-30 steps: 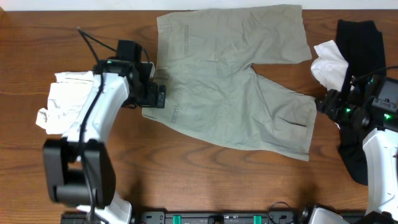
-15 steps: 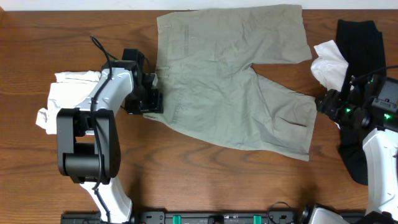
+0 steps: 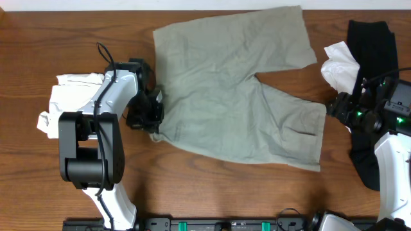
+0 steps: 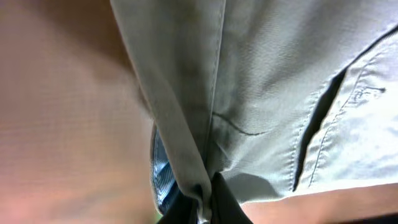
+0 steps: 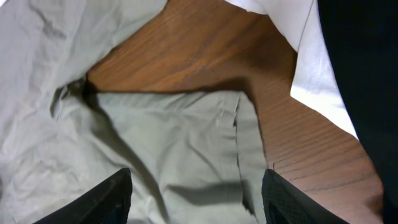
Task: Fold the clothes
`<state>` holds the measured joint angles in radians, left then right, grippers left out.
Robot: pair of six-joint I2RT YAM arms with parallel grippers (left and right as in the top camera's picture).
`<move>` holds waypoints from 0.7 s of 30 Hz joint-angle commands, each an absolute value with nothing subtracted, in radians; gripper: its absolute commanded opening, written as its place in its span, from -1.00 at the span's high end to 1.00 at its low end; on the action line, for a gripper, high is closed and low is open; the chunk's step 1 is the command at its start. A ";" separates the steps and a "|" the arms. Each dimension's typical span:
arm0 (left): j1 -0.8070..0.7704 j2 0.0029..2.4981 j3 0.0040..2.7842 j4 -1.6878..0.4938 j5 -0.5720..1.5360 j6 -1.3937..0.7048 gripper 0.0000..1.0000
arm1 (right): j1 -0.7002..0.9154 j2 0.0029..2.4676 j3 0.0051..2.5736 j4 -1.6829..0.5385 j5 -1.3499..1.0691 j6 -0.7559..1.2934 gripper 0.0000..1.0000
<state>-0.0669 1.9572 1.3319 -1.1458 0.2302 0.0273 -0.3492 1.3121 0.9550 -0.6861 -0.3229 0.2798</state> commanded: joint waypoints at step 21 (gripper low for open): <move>-0.062 1.936 1.328 -1.296 0.170 -0.006 0.18 | -0.346 1.301 0.965 -0.707 -0.322 0.252 -0.27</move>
<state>-0.0669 1.9568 1.3319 -1.2972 0.1787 -0.0013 -0.3492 1.3121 0.9550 -0.7010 -0.3225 0.2737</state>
